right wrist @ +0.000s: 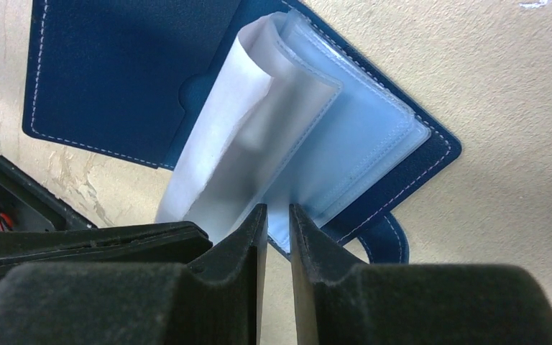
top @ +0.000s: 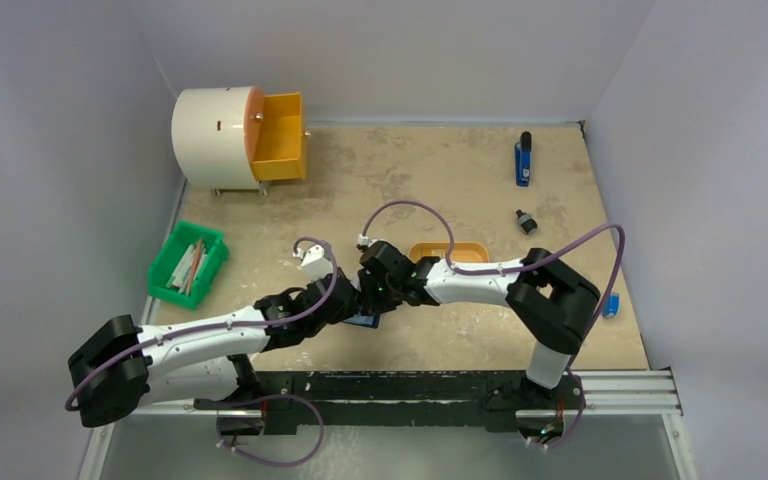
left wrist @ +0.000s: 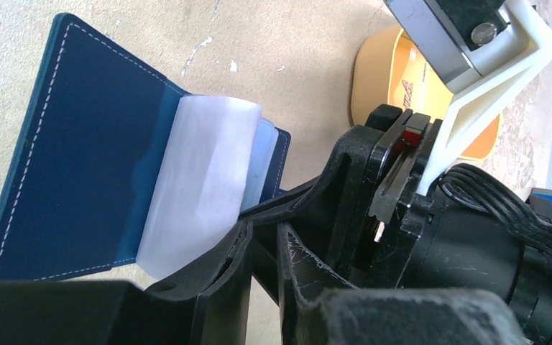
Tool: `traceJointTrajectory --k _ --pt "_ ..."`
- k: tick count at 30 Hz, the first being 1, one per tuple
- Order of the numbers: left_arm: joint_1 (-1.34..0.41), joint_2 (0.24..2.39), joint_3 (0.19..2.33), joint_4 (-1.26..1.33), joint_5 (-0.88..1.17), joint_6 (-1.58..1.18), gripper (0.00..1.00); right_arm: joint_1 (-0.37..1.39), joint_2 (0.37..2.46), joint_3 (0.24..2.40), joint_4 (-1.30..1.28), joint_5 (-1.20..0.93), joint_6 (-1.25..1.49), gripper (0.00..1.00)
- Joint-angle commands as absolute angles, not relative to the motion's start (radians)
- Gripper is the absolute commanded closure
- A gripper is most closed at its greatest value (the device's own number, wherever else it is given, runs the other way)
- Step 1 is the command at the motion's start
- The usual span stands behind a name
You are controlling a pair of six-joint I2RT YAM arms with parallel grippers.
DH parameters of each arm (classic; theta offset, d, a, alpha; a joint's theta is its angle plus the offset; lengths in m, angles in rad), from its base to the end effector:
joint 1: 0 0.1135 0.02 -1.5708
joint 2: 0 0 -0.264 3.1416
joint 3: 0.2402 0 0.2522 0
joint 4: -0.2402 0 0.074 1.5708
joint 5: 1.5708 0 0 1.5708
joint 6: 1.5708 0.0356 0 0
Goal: Put the credit cards into the card holder
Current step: Open the card holder at the center of the board.
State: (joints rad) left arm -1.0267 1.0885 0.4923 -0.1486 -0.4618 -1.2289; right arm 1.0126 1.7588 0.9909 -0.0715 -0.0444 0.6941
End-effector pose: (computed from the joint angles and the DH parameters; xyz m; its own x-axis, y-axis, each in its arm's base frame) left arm 0.1232 -0.1730 0.1877 -0.6795 -0.5062 -0.5310 -0.1306 0.7957 -0.5914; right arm 0.1896 0.3065 0.1643 -0.8551 -0.1628 -0.4922 -0.4112 0.7912 0.4526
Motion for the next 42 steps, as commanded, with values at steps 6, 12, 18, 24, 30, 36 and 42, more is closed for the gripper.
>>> traceJointTrajectory --k 6,12,18,24,30,36,42 --pt "-1.021 1.12 0.469 -0.197 -0.558 -1.268 0.87 1.014 1.771 0.984 -0.095 -0.031 0.697 0.79" --pt "-1.02 0.99 0.444 -0.278 -0.631 -1.25 0.81 1.013 1.762 0.971 -0.111 -0.003 0.712 0.79" --pt "-1.021 1.023 0.464 -0.309 -0.639 -1.203 0.74 1.002 1.756 0.944 -0.09 -0.002 0.729 0.78" --pt "-1.022 0.983 0.438 -0.247 -0.615 -1.179 0.6 1.0 1.733 0.986 -0.072 -0.001 0.738 0.74" --pt "-1.02 0.842 0.42 -0.303 -0.656 -1.192 0.56 1.0 1.733 1.045 -0.086 0.012 0.734 0.71" --pt "-1.02 0.807 0.428 -0.345 -0.663 -1.195 0.56 1.0 1.756 1.084 -0.087 0.003 0.741 0.68" --pt "-1.021 0.811 0.428 -0.338 -0.654 -1.192 0.56 1.0 1.796 1.133 -0.099 0.003 0.732 0.66"
